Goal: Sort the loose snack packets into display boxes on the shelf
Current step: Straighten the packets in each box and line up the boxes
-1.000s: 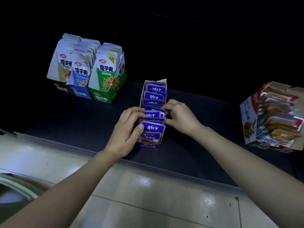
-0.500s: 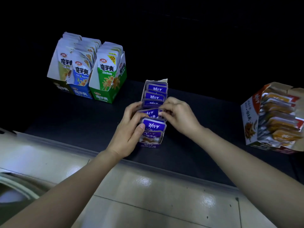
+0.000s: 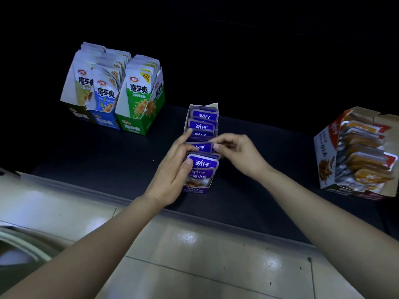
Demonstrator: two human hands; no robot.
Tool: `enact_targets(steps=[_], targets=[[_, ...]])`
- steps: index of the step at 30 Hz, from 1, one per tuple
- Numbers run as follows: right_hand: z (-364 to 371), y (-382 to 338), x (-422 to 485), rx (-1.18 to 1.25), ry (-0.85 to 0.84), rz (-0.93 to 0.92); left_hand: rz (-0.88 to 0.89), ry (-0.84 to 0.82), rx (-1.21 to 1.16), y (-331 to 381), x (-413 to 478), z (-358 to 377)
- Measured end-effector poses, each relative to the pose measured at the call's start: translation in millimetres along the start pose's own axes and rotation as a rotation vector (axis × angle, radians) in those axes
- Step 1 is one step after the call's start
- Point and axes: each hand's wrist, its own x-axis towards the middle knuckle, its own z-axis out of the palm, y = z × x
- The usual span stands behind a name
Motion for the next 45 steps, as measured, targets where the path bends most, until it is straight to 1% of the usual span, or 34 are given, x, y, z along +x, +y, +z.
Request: enact_targets(steps=[4,6,8,10,12,14,17,20,22,25,28,31,34,36,41,45], targets=[[10,3,-10,0.065,0.001,0.020,0.003,0.031,-0.051,-2,-5,3],[22,2,-20,0.129,0.025,0.023,-0.038,0.098,-0.082,-4,-7,7],[34,4,-32,0.162,0.004,0.032,-0.101,0.189,-0.107,-7,-7,13],[45,8,-40,0.016,-0.046,0.041,-0.187,0.229,-0.203,-3,-8,21],[55,9,-46,-0.078,-0.065,-0.004,-0.251,0.231,-0.402,8,-8,28],[63,10,-47,-0.056,-0.057,-0.047,-0.282,0.246,-0.524,13,-8,31],[67,12,-46,-0.047,-0.042,-0.084,-0.331,0.211,-0.590,11,-5,27],[68,13,-44,-0.071,-0.018,-0.157,-0.295,0.195,-0.560,12,-4,22],[68,13,-42,-0.110,-0.002,-0.198,-0.276,0.224,-0.547,16,-4,24],[61,19,-38,-0.238,0.011,-0.215,-0.279,0.284,-0.473,19,-3,28],[54,22,-31,-0.353,0.014,-0.237,-0.277,0.298,-0.352,20,1,26],[56,22,-27,-0.426,0.006,-0.253,-0.288,0.322,-0.362,19,1,24],[57,21,-25,-0.437,0.020,-0.285,-0.312,0.332,-0.429,21,0,24],[56,21,-27,-0.460,0.023,-0.319,-0.293,0.346,-0.438,24,0,25],[58,22,-28,-0.429,0.040,-0.292,-0.213,0.319,-0.225,24,1,24],[53,19,-29,-0.341,0.027,-0.266,-0.213,0.309,-0.220,24,6,21]])
